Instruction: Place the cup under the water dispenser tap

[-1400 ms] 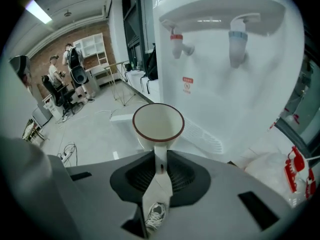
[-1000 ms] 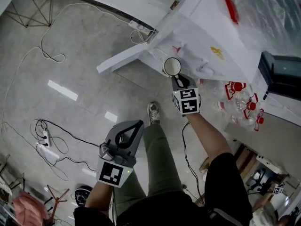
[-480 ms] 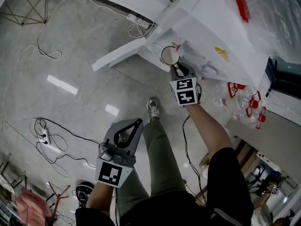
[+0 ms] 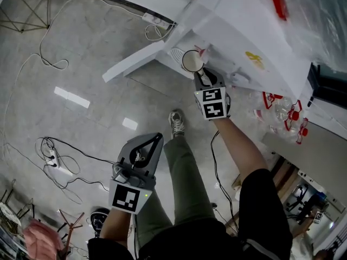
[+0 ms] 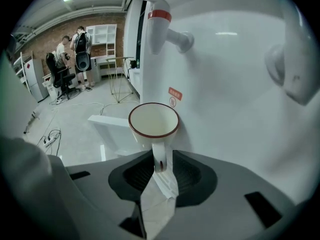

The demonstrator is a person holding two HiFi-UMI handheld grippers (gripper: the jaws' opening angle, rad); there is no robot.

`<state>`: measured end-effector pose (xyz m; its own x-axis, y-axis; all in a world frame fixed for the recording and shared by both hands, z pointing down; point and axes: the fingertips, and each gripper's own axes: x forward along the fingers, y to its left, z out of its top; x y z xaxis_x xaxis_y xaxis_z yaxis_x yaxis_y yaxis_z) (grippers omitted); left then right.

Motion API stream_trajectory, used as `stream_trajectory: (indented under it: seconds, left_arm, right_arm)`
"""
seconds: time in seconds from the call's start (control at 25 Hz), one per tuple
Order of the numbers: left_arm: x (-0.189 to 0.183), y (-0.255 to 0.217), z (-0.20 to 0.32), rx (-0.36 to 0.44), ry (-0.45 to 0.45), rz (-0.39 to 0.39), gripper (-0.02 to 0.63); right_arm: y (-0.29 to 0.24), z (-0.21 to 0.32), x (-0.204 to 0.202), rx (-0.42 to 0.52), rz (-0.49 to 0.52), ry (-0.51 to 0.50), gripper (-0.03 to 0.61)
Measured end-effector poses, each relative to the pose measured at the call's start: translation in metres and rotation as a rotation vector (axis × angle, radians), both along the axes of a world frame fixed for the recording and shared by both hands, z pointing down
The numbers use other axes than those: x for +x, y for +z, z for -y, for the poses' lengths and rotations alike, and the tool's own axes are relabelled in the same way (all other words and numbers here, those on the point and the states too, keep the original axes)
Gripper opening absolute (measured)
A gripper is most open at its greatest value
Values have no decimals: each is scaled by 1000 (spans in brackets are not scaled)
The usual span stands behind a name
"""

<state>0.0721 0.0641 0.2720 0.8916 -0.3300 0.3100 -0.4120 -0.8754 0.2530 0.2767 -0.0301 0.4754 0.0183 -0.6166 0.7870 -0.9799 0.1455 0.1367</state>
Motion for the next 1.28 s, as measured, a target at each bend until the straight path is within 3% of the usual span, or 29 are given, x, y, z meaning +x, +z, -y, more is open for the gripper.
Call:
stream_trajectory:
  seconds: [0.16,0.52,0.72,0.84,1.08,1.28]
  left_arm:
    - [0,-2,1,4,5,-2,18]
    - [-4,-8,1,18,9,1,19]
    - [-4,-17,-5,34,36,9,19]
    - [-4,-26,-7,58,57,16,19]
    - [-5,-61,-13,68,44,-15,18]
    - [-9,-101,-27,142,91,-7,19]
  right_arm:
    - [1,-4,0,4,28,22,161]
    - [-6,-27,2,15,76,98,166]
    - [-21,-48,7,45,109,187,165]
    - [-37,-61,3,80,129,211,76]
    - [-78,-94,-7,142,213,302,51]
    - [-133,-116,-19,203,232,322,48]
